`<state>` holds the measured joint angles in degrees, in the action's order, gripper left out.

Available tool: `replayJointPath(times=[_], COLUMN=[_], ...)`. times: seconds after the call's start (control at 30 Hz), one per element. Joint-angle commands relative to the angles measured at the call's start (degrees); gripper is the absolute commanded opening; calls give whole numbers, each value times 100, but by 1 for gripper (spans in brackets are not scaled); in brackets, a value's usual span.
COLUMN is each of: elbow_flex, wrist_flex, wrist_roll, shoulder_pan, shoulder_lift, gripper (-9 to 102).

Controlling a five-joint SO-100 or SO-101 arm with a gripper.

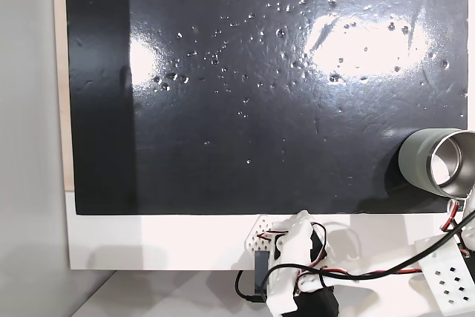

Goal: Grasp a pengrip and put it in the cup.

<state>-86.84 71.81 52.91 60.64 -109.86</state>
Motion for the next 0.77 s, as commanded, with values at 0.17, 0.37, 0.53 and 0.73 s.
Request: replayJointPath(times=[0.17,0.37,0.53,0.73], elbow_flex=[79,105,105,123], wrist_flex=[-229,-229,-229,-229], wrist_roll=[-167,-290,-281,-272], shoulder_pan=[-44,-26,-9,26], shoulder_lift=[-53,-35,-35,-35], gripper=[23,35,35,35])
